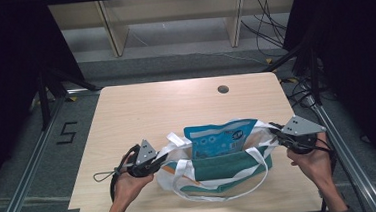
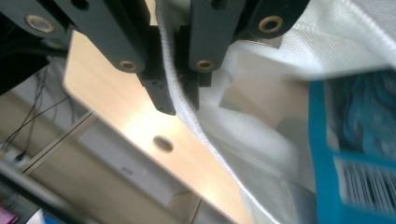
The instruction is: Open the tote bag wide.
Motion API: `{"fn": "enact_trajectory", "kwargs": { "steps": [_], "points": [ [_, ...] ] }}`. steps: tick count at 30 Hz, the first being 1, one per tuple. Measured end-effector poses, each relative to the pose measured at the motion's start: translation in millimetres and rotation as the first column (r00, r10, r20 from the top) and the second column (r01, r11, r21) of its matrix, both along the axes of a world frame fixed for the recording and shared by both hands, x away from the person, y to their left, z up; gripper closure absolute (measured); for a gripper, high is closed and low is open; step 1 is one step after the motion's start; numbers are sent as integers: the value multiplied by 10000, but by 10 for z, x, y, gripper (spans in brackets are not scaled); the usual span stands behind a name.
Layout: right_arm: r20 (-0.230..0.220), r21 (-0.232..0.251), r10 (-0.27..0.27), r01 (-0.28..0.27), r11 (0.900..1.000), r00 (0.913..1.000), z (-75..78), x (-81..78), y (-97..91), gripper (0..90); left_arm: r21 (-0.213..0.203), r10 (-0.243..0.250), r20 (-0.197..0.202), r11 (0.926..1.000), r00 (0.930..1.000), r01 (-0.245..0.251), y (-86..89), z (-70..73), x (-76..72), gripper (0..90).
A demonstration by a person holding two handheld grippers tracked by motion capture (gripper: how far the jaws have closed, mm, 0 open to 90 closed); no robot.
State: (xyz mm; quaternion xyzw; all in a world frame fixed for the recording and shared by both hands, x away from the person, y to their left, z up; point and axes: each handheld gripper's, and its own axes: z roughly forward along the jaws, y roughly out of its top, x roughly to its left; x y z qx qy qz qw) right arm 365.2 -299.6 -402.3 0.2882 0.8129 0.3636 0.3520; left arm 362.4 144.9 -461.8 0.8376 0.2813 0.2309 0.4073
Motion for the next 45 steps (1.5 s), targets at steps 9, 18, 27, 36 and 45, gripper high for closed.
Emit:
{"fn": "enact_trajectory", "kwargs": {
  "steps": [9, 18, 27, 36, 45],
  "points": [
    [-1499, -649, 182, -282, 9975, 9885, -426, 131, -13, 876, 488, -123, -694, 9987, 9975, 157, -98, -307, 23, 839],
    [-2906, -1186, 112, -476, 9918, 9568, -757, 152, 39, 876, 866, -91, -751, 9961, 9971, 156, -117, -459, 33, 845],
    [-3248, -873, 209, -520, 9948, 9455, -865, 217, 29, 877, 965, -53, -841, 9952, 9964, 135, -101, -500, 69, 845],
    [-3054, -971, 22, -334, 9947, 9522, -893, 345, 89, 877, 1070, 306, -419, 9939, 9987, -260, -106, -528, 186, 842],
    [-2732, 827, -589, 845, 9930, 9602, -579, 232, -66, 606, 1234, 522, -375, 9912, 9979, -472, -80, -335, 119, 564]
  ]
}}
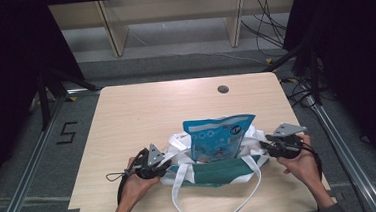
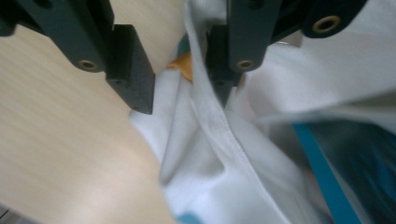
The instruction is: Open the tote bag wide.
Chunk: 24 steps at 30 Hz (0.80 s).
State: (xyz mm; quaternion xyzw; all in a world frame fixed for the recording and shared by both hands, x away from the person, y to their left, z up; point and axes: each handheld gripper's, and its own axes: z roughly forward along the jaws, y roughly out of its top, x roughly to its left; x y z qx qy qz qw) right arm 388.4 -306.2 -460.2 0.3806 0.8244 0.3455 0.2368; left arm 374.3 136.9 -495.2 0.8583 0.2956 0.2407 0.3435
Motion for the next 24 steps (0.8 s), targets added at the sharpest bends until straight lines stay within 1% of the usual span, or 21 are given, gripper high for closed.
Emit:
{"fn": "enact_trajectory", "kwargs": {
  "steps": [1, 2, 3, 4, 5, 6, 8, 9, 10, 11, 12, 14, 15, 17, 18, 19, 20, 21, 22, 23, 24],
  "points": [
    [0, 0, 0, 0, 10000, 10000, 0, 0, 0, 606, 0, 0, 0, 10000, 10000, 0, 0, 0, 0, 542],
    [466, 498, -37, 14, 9988, 9989, 165, -50, -46, 582, -509, -48, -40, 9987, 10000, 46, 21, 108, -12, 505],
    [466, 498, -37, 14, 9988, 9989, 165, -50, -46, 582, -509, -48, -40, 9987, 10000, 46, 21, 108, -12, 477],
    [653, 896, 62, -120, 9959, 9978, 323, -128, -45, 564, -931, -135, -134, 9956, 9998, 122, 42, 232, -23, 452],
    [653, 896, 62, -120, 9959, 9978, 323, -128, -45, 564, -931, -135, -134, 9956, 9998, 122, 42, 232, -23, 448],
    [580, 1187, 96, -164, 9928, 9983, 481, -251, 1, 551, -1283, -278, -167, 9914, 9995, 254, 36, 293, -39, 444],
    [818, 1166, 397, -491, 9920, 9959, 536, -271, 6, 547, -1429, -358, -20, 9891, 9994, 352, 7, 374, -72, 439],
    [1285, 1320, 1048, -1217, 9837, 9862, 676, -384, 85, 541, -1273, -629, 76, 9898, 9980, 633, -46, 447, -86, 433],
    [1304, 1388, 1419, -1598, 9773, 9813, 712, -415, 113, 532, -1369, -601, 117, 9887, 9981, 611, -89, 463, -88, 433],
    [1304, 1388, 1419, -1598, 9773, 9813, 712, -415, 113, 532, -1369, -601, 117, 9887, 9981, 611, -89, 463, -88, 433],
    [1203, 1633, 1800, -1983, 9664, 9763, 732, -471, 183, 525, -1369, -647, 193, 9883, 9977, 668, -132, 493, -73, 433],
    [744, 1553, 2810, -2894, 9445, 9568, 730, -568, 343, 516, -1533, -738, 273, 9852, 9969, 771, -207, 513, -43, 441],
    [680, 1350, 3265, -3330, 9332, 9427, 671, -605, 491, 512, -1323, -881, 366, 9869, 9954, 922, -234, 514, -17, 436],
    [628, 1281, 3397, -3451, 9298, 9384, 645, -608, 538, 510, -1364, -907, 240, 9863, 9956, 931, -283, 477, 29, 435],
    [389, 1215, 3674, -3693, 9213, 9293, 608, -606, 595, 504, -1226, -929, 110, 9880, 9956, 936, -291, 457, 59, 444],
    [57, 1023, 3919, -3904, 9150, 9200, 522, -596, 680, 504, -1212, -916, 148, 9883, 9957, 927, -298, 431, 89, 494],
    [1, 1001, 4041, -4021, 9101, 9147, 480, -582, 706, 514, -1280, -870, 212, 9878, 9960, 890, -301, 401, 156, 534],
    [1, 1001, 4041, -4021, 9101, 9147, 480, -582, 706, 514, -1280, -870, 212, 9878, 9960, 890, -301, 401, 156, 593],
    [-232, 639, 4184, -4164, 9070, 9079, 426, -573, 719, 621, -1540, -941, 302, 9832, 9951, 977, -301, 411, 229, 671],
    [-232, 639, 4184, -4164, 9070, 9079, 426, -573, 719, 621, -1540, -941, 302, 9832, 9951, 977, -301, 411, 229, 711],
    [-494, 398, 4588, -4573, 8884, 8872, 393, -582, 714, 733, -1572, -728, 556, 9843, 9958, 808, -318, 431, 265, 752]
  ]
}}
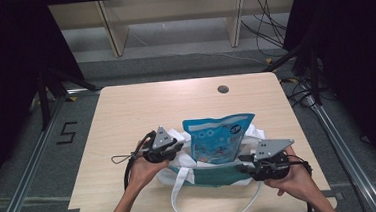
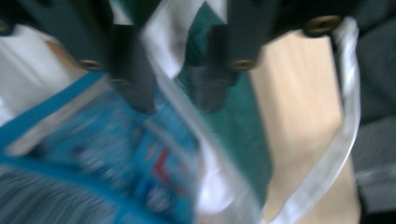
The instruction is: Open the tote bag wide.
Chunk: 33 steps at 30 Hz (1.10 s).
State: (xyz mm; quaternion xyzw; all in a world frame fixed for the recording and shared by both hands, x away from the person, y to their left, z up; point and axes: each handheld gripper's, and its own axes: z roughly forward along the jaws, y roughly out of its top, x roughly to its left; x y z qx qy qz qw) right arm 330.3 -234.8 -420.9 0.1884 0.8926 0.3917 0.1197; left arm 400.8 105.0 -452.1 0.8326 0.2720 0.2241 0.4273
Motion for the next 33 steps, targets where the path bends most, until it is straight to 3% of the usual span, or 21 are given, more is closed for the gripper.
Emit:
{"fn": "enact_trajectory", "kwargs": {
  "steps": [1, 2, 3, 4, 6, 7, 8, 11, 15, 17, 18, 19, 20, 22, 23, 24, 25, 26, 29, 30, 33],
  "points": [
    [0, 0, 0, 0, 10000, 10000, 0, 0, 0, 733, 137, 56, 250, 9999, 9997, -60, -17, 9, 31, 752],
    [31, -604, 447, -445, 9972, 9990, -58, -6, 15, 819, 320, 38, 427, 9995, 9991, -51, -49, 6, 100, 797],
    [-33, -794, 500, -501, 9956, 9987, -95, 0, 24, 830, 156, 324, 187, 9993, 9993, -327, -60, -25, 241, 805],
    [-317, -1098, 430, -462, 9929, 9986, -148, -6, 34, 837, 156, 324, 187, 9993, 9993, -327, -60, -25, 241, 808],
    [-652, -1473, 641, -731, 9864, 9958, -297, 7, 68, 847, 214, 995, -664, 9949, 9928, -982, 32, -168, 558, 810],
    [-652, -1473, 641, -731, 9864, 9958, -297, 7, 68, 847, 214, 995, -664, 9949, 9928, -982, 32, -168, 558, 809],
    [-836, -1594, 457, -586, 9855, 9954, -345, -4, 77, 848, -420, 1195, -1208, 9912, 9855, -1254, 33, -299, 658, 809],
    [-1081, -1793, 464, -654, 9816, 9931, -555, 80, 130, 849, 298, 1353, -1990, 9908, 9706, -1320, -35, -547, 805, 808],
    [-947, -2025, 343, -530, 9779, 9949, -621, 74, 188, 850, 844, 1376, -1858, 9887, 9729, -1237, -80, -579, 823, 799],
    [-868, -2065, 242, -418, 9776, 9959, -604, 58, 190, 834, 679, 1621, -1991, 9861, 9665, -1514, -40, -516, 793, 733],
    [-1085, -1902, -22, -186, 9816, 9941, -583, 55, 168, 792, -332, 1743, -2253, 9819, 9586, -1864, 16, -408, 721, 707],
    [-1085, -1902, -22, -186, 9816, 9941, -583, 55, 168, 792, -332, 1743, -2253, 9819, 9586, -1864, 16, -408, 721, 683],
    [-1038, -1765, -208, 22, 9843, 9944, -542, 61, 147, 722, -761, 1526, -2187, 9820, 9638, -1728, 55, -308, 647, 683],
    [-545, -503, -293, 266, 9984, 9981, -256, 48, 22, 615, -997, 1226, -1760, 9849, 9767, -1416, 141, -58, 430, 615],
    [-545, -503, -293, 266, 9984, 9981, -256, 48, 22, 615, -997, 1226, -1760, 9849, 9767, -1416, 141, -58, 430, 600],
    [139, 178, -729, 727, 9972, 9972, -11, 57, -91, 615, -1579, 1057, -1557, 9788, 9821, -1304, 200, 95, 246, 594],
    [139, 178, -729, 727, 9972, 9972, -11, 57, -91, 615, -1579, 1057, -1557, 9788, 9821, -1304, 200, 95, 246, 592],
    [572, 335, -1239, 1221, 9920, 9906, 125, 106, -177, 610, -2163, 588, -1566, 9719, 9859, -923, 222, 190, 57, 592],
    [815, 178, -1823, 1815, 9832, 9799, 149, 185, -224, 608, -2396, -18, -1624, 9701, 9867, -377, 161, 207, -150, 579],
    [1097, -361, -2267, 2318, 9721, 9678, 100, 312, -251, 610, -2131, -457, -1686, 9770, 9846, 88, 70, 182, -333, 571],
    [984, -686, -2399, 2471, 9666, 9658, 16, 397, -253, 617, -2150, -841, -1830, 9756, 9795, 436, -15, 138, -469, 553]
  ]
}}
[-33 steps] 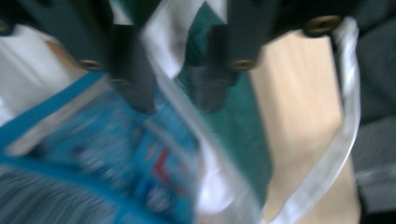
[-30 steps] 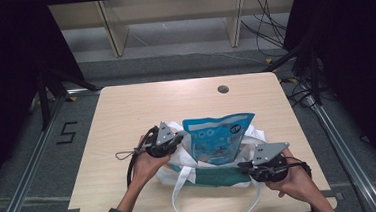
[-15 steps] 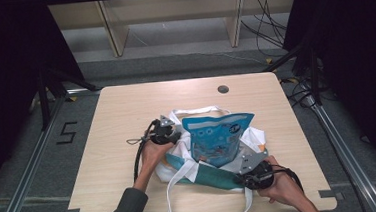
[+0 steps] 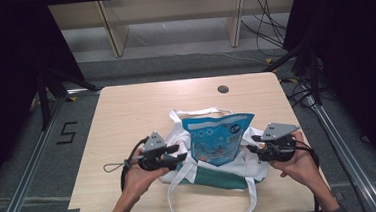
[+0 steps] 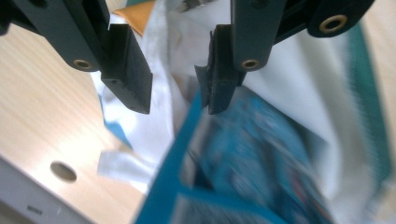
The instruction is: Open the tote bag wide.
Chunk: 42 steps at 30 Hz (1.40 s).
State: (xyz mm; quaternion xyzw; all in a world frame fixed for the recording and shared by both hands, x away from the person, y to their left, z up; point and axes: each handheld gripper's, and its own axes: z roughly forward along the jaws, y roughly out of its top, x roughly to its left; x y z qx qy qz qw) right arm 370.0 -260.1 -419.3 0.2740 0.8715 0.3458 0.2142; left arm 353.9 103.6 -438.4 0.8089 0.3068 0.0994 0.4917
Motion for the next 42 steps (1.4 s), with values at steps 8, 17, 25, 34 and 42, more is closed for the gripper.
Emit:
{"fn": "enact_trajectory", "kwargs": {
  "steps": [8, 17, 25, 34, 42],
  "points": [
    [136, -545, -187, 195, 9983, 9997, -153, 360, 18, 867, 3314, -1497, 841, 9366, 9851, 1140, -276, -378, -115, 614],
    [-261, -801, -1799, 1773, 9809, 9833, -611, 833, -150, 880, 3882, -1779, 123, 9077, 9840, 1592, -258, -648, -192, 779],
    [-337, -495, -2151, 2134, 9757, 9760, -726, 986, -131, 876, 4303, -1185, 730, 8995, 9903, 759, -286, -657, -72, 769],
    [83, 918, -2525, 2507, 9637, 9676, -409, 881, -273, 599, 1966, -1289, 526, 9736, 9903, 1163, -89, -259, -40, 585],
    [240, 1808, -1776, 1704, 9686, 9838, 7, 349, -245, 545, 2026, 631, 1923, 9739, 9793, -1025, 154, 78, 340, 582]
  ]
}}
